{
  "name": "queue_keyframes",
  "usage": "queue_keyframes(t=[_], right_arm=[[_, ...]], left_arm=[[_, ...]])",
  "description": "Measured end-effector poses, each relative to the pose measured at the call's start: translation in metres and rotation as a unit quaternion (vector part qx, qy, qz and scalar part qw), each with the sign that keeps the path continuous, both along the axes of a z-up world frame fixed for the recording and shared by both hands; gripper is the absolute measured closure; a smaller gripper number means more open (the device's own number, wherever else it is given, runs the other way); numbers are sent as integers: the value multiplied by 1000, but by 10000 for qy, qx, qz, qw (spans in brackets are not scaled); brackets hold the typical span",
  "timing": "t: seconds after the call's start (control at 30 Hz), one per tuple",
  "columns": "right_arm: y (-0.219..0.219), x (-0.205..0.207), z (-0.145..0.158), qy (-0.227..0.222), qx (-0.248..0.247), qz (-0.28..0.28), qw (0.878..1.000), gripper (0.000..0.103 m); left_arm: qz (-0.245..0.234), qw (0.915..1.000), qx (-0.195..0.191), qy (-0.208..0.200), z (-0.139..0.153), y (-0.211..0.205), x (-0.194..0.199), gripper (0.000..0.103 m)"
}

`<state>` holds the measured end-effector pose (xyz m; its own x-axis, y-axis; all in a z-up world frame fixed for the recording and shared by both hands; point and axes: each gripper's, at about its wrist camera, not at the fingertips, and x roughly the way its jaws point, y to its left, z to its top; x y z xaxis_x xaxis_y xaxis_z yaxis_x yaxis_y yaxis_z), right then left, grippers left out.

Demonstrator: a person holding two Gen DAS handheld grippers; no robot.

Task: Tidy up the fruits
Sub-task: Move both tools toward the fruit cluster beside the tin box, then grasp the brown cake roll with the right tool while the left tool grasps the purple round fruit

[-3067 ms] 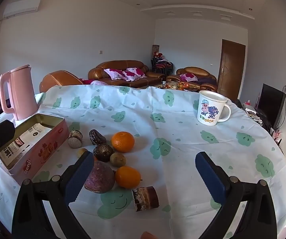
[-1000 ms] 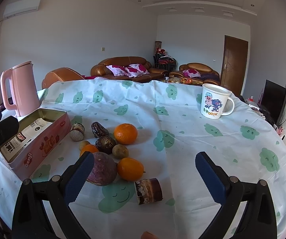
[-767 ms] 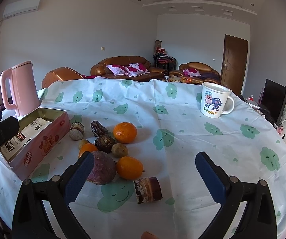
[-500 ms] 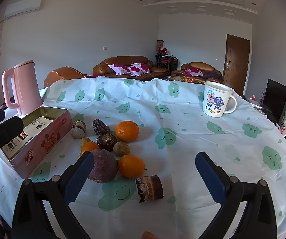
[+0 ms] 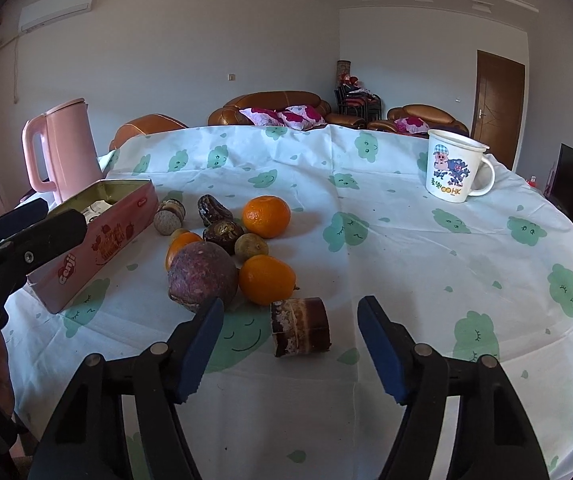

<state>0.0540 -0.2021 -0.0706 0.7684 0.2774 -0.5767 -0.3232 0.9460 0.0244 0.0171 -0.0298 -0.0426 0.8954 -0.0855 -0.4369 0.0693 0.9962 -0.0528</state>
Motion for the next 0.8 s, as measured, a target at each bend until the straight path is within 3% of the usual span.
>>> queue_keyframes(t=[0.07, 0.17, 0.3, 0.47, 0.63, 0.8], right_arm=[[0, 2, -2, 97, 7, 43, 9999, 40], [-3, -1, -3, 94, -77, 67, 9999, 40], [-10, -2, -9, 161, -72, 7, 9998, 40], [-17, 5, -11, 247, 149, 27, 9996, 63], [-18, 9, -12, 283, 206, 68, 9994, 65], [-19, 10, -12, 298, 247, 67, 9992, 65]], left_arm=[[-68, 10000, 7, 43, 0, -2, 2, 0], [-145, 9998, 33, 118, -2, -6, 7, 1], [-413, 9987, -41, 292, -9, -20, 17, 10], [-839, 9946, 34, 606, -19, -46, 32, 22], [-1017, 9903, 63, 949, -25, -55, 48, 28], [-1071, 9865, -31, 1240, -29, -57, 62, 45]])
